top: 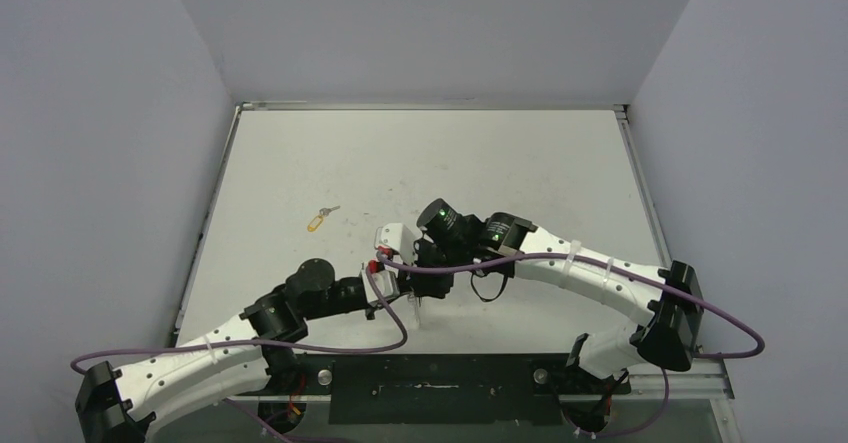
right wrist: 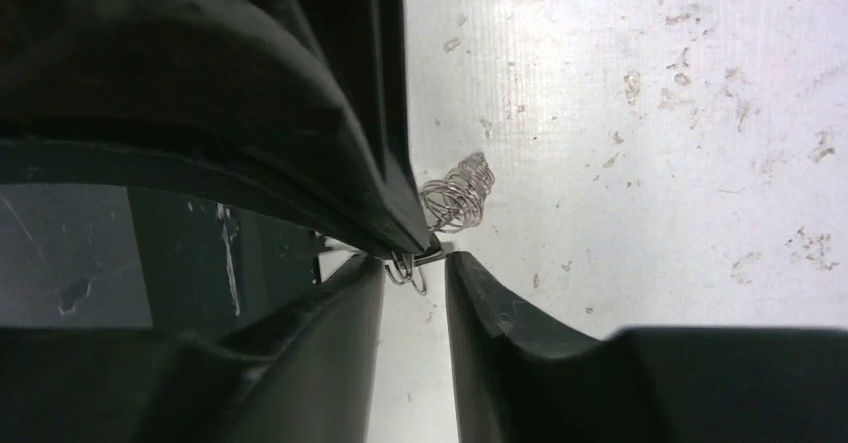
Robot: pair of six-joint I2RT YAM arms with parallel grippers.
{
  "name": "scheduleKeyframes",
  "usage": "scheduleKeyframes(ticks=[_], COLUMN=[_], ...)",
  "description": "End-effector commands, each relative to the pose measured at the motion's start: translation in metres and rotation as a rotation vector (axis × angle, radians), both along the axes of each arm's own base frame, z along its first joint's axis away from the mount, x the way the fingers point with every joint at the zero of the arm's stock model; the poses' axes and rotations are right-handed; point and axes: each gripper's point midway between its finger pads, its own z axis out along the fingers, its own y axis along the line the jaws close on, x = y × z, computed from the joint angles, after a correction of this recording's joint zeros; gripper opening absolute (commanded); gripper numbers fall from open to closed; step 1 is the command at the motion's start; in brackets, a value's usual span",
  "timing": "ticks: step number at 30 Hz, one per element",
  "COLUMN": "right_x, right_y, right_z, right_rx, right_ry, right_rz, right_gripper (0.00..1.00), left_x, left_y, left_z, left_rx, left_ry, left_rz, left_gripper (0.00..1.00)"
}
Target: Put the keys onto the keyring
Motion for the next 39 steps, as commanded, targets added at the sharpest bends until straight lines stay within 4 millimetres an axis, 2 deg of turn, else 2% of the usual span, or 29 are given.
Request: scheduleKeyframes(ticks=[1,3,5,12,17,23,28,38,39], right_x=[0.02,0.022,0.023,0.019,0.004,-0.004,-0.007,-0.007,-0.007], right_y=[0.01,0.007,0.004,-0.006,-0.002,0.004,0.009,0.009,0.009], right_z=[0.036,0.045,0.052,0.058,0.056,0.063,0.065,0.052,0.05], right_rx=[0.176,0.235,0.297,0.467,0.514,0.584,0.614,0.589,0.583], right_ry=[-0.109,-0.117,-0.113,-0.067,-0.04,-0.039,-0.027,-0.004,-0.004], right_rz=[-0.054,-0.057,-0.047,0.018,0.121,0.179,0.197,0.197,0.196], right_gripper=[0.41,0.51,0.54,0.51,0.5,0.44,0.31,0.0,0.0], left_x=[0.0,-0.001,-0.003,-0.012,-0.019,-0.022,-0.022,-0.022,-0.022], left_y=[-0.002,-0.001,0.0,0.007,0.011,0.012,0.011,0.011,0.011], left_z=[0.026,0.031,0.037,0.057,0.069,0.071,0.072,0.072,0.073], left_rx=[-0.14,-0.19,-0.24,-0.37,-0.439,-0.453,-0.458,-0.462,-0.465], left_ry=[-0.034,-0.042,-0.05,-0.121,-0.164,-0.168,-0.167,-0.169,-0.172], left_rz=[0.016,0.019,0.02,-0.01,-0.033,-0.047,-0.048,-0.048,-0.049], left_gripper=[0.0,0.0,0.0,0.0,0.0,0.0,0.0,0.0,0.0])
